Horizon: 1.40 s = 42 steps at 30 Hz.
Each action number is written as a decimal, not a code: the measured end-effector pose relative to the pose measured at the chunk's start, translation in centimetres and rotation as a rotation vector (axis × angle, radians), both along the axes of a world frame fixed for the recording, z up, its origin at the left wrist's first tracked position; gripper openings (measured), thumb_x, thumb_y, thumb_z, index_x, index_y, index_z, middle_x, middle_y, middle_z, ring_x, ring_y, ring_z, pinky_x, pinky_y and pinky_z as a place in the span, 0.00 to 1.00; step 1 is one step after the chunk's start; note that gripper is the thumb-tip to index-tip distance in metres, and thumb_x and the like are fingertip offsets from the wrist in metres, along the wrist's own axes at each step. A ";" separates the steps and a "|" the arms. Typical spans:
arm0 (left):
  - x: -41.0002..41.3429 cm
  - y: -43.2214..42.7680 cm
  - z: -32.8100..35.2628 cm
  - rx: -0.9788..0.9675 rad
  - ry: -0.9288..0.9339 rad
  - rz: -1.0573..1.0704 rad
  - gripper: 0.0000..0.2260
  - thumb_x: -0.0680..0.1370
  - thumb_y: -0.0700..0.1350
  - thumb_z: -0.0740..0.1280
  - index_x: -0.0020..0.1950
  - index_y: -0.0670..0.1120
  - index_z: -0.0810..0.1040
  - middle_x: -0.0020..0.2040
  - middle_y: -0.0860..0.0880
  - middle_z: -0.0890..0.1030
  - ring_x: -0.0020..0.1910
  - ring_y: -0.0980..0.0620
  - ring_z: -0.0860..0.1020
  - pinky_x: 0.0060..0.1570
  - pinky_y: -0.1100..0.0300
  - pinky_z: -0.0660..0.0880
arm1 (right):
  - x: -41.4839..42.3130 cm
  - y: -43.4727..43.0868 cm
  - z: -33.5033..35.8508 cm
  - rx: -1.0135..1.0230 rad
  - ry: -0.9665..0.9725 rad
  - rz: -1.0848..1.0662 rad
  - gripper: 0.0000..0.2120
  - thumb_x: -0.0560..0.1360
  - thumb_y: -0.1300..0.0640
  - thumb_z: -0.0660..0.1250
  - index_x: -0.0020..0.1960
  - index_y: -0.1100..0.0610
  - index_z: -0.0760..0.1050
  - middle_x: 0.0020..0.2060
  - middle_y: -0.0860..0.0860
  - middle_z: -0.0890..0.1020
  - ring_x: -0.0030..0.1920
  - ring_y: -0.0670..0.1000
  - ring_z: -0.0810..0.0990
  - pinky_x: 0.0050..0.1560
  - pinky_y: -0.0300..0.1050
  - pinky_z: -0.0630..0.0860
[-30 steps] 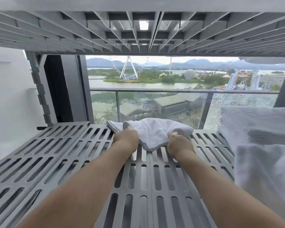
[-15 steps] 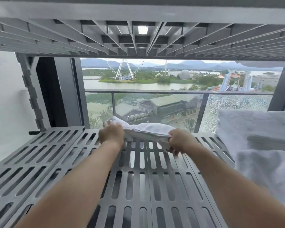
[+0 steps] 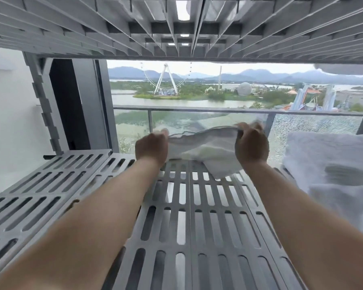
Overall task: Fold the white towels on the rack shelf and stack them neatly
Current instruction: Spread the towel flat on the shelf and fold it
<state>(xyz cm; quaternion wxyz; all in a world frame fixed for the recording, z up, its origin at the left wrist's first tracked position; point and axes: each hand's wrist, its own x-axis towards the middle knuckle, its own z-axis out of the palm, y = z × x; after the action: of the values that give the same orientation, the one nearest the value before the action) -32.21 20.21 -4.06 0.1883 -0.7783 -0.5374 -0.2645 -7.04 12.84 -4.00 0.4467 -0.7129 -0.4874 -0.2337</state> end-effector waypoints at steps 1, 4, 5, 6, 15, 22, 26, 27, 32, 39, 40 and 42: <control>-0.5 0.2 -1.2 -0.096 0.046 0.014 0.13 0.79 0.35 0.59 0.57 0.46 0.78 0.49 0.45 0.83 0.44 0.42 0.83 0.41 0.50 0.80 | 0.0 0.1 -1.2 -0.248 -0.038 0.025 0.14 0.79 0.60 0.60 0.56 0.53 0.83 0.53 0.60 0.81 0.52 0.62 0.80 0.51 0.52 0.76; -1.9 0.5 -3.5 -0.241 0.165 -0.032 0.11 0.79 0.38 0.60 0.55 0.50 0.78 0.54 0.47 0.82 0.51 0.43 0.81 0.46 0.51 0.79 | -0.2 -0.5 -3.5 -0.998 -0.110 0.020 0.09 0.77 0.57 0.62 0.52 0.55 0.79 0.55 0.55 0.82 0.56 0.59 0.80 0.57 0.51 0.77; -1.8 0.6 -4.1 -0.264 0.202 -0.083 0.13 0.79 0.37 0.59 0.56 0.50 0.78 0.57 0.47 0.81 0.54 0.43 0.80 0.49 0.51 0.77 | -0.4 -0.7 -3.7 -1.080 -0.164 0.015 0.06 0.77 0.55 0.62 0.49 0.54 0.77 0.54 0.54 0.83 0.56 0.58 0.80 0.59 0.51 0.77; -1.7 0.6 -4.5 -0.301 0.243 -0.133 0.15 0.79 0.36 0.58 0.58 0.51 0.79 0.60 0.47 0.78 0.58 0.43 0.78 0.52 0.52 0.75 | -0.7 -0.9 -3.6 -1.077 -0.190 0.032 0.06 0.77 0.53 0.62 0.46 0.53 0.76 0.51 0.53 0.83 0.55 0.58 0.80 0.60 0.51 0.78; -2.4 0.3 -6.3 -0.510 0.163 -0.199 0.19 0.81 0.43 0.56 0.66 0.59 0.78 0.70 0.57 0.75 0.72 0.47 0.69 0.73 0.30 0.41 | -6.6 -1.8 -7.0 -0.619 0.132 0.441 0.19 0.79 0.48 0.63 0.31 0.54 0.70 0.27 0.47 0.75 0.35 0.52 0.75 0.35 0.47 0.64; -2.3 0.3 -5.9 -0.539 0.040 -0.125 0.20 0.82 0.44 0.55 0.66 0.61 0.78 0.66 0.55 0.79 0.70 0.45 0.71 0.75 0.31 0.45 | -3.7 1.4 -5.2 -0.769 0.195 0.270 0.13 0.83 0.53 0.59 0.57 0.55 0.81 0.56 0.54 0.83 0.60 0.57 0.79 0.59 0.47 0.72; -0.3 0.6 -6.6 -0.456 0.047 -0.022 0.17 0.80 0.44 0.55 0.61 0.57 0.80 0.59 0.50 0.82 0.65 0.45 0.75 0.77 0.37 0.44 | -0.1 1.8 -5.6 -0.646 -0.002 -0.107 0.13 0.79 0.60 0.57 0.57 0.56 0.79 0.55 0.55 0.82 0.59 0.58 0.79 0.61 0.50 0.73; 0.2 0.7 -6.6 -0.432 0.070 0.001 0.18 0.80 0.43 0.55 0.62 0.56 0.79 0.59 0.50 0.82 0.65 0.46 0.75 0.77 0.38 0.42 | -0.4 1.8 -6.3 -0.606 -0.083 -0.095 0.13 0.80 0.60 0.56 0.56 0.55 0.79 0.53 0.55 0.83 0.56 0.58 0.80 0.58 0.50 0.74; 1.3 1.2 -6.5 -0.372 0.211 0.037 0.19 0.78 0.39 0.55 0.62 0.55 0.79 0.57 0.50 0.82 0.62 0.48 0.77 0.78 0.42 0.43 | -0.9 1.4 -7.6 -0.739 -0.116 0.001 0.11 0.79 0.61 0.59 0.55 0.55 0.79 0.50 0.55 0.84 0.51 0.58 0.83 0.45 0.47 0.77; -0.9 1.0 -2.1 0.193 -0.124 -0.064 0.07 0.80 0.42 0.66 0.52 0.50 0.84 0.38 0.50 0.85 0.34 0.50 0.80 0.61 0.50 0.76 | -2.3 -0.7 -6.5 -0.225 -0.021 -0.028 0.08 0.76 0.66 0.59 0.48 0.57 0.76 0.38 0.58 0.82 0.40 0.62 0.81 0.35 0.46 0.67; -1.3 0.8 -2.6 0.157 -0.053 -0.159 0.09 0.81 0.41 0.64 0.53 0.50 0.84 0.41 0.50 0.85 0.37 0.50 0.82 0.62 0.51 0.75 | -2.8 -0.7 -6.8 -0.220 0.020 0.005 0.09 0.77 0.64 0.58 0.51 0.57 0.76 0.39 0.58 0.82 0.41 0.62 0.82 0.36 0.47 0.68; -2.1 -0.2 -4.9 -0.012 0.218 -0.247 0.10 0.80 0.40 0.62 0.52 0.51 0.82 0.44 0.51 0.84 0.45 0.48 0.82 0.57 0.53 0.74 | -3.2 -1.0 -7.4 -0.302 0.108 -0.015 0.10 0.79 0.62 0.56 0.55 0.56 0.74 0.43 0.60 0.83 0.44 0.64 0.82 0.39 0.48 0.69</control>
<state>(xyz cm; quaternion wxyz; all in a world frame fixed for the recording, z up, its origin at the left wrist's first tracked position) -34.33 19.96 -8.96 0.2067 -0.8636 -0.4157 -0.1965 -10.23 11.87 -11.39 0.3581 -0.7872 -0.4869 -0.1225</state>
